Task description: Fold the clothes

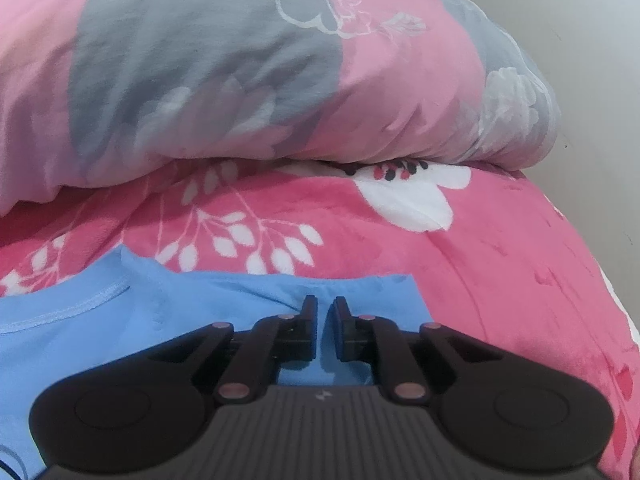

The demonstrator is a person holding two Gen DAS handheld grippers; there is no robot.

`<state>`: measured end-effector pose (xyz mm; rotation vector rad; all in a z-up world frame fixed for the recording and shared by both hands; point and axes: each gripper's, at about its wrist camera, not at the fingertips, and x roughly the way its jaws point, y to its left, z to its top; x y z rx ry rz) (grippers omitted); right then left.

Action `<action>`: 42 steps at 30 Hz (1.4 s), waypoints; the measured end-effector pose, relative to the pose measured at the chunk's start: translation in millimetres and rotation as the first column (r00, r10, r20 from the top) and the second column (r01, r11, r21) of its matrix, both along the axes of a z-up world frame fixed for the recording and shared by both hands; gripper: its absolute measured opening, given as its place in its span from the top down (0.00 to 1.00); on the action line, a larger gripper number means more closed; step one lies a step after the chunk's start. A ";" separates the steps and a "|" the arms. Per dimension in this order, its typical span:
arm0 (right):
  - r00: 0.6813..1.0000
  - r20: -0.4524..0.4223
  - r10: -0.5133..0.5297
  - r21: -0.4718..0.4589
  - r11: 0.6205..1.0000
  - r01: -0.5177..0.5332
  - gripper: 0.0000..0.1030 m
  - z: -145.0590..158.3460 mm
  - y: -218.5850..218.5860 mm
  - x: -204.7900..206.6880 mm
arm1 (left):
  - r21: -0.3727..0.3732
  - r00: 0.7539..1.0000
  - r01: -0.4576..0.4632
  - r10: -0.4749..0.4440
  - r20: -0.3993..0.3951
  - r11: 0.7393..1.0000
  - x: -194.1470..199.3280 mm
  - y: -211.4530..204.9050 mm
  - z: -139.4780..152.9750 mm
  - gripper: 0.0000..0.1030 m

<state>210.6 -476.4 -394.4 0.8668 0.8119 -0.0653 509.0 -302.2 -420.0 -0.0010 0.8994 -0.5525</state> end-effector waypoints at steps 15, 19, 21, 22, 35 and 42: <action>0.959 0.035 0.281 -0.363 0.898 -0.250 0.87 42.3 6.9 96.3 | -0.084 0.986 0.127 -0.135 -0.099 0.988 -87.3 49.8 34.0 0.65; 0.921 0.009 0.389 -0.397 0.847 -0.354 0.88 26.6 24.3 144.5 | -0.043 0.982 0.135 -0.139 -0.124 0.990 -106.6 45.4 12.8 0.70; 0.914 -0.029 0.405 -0.408 0.830 -0.381 0.88 13.5 25.9 166.2 | -0.058 0.985 0.110 -0.117 -0.125 0.992 -106.9 49.7 9.5 0.73; 0.917 -0.038 0.397 -0.419 0.827 -0.375 0.92 9.0 23.3 173.8 | -0.073 0.985 0.099 -0.108 -0.134 0.992 -105.0 52.7 8.8 0.73; 0.733 -0.105 0.673 -0.370 0.657 -0.657 0.94 19.8 98.9 188.0 | -0.143 0.981 0.048 -0.074 -0.181 0.989 -101.8 78.2 5.2 0.74; 0.847 0.016 0.531 -0.308 0.809 -0.501 0.92 56.3 102.8 159.4 | -0.178 0.988 -0.078 0.052 -0.147 0.981 -124.8 130.6 39.4 0.69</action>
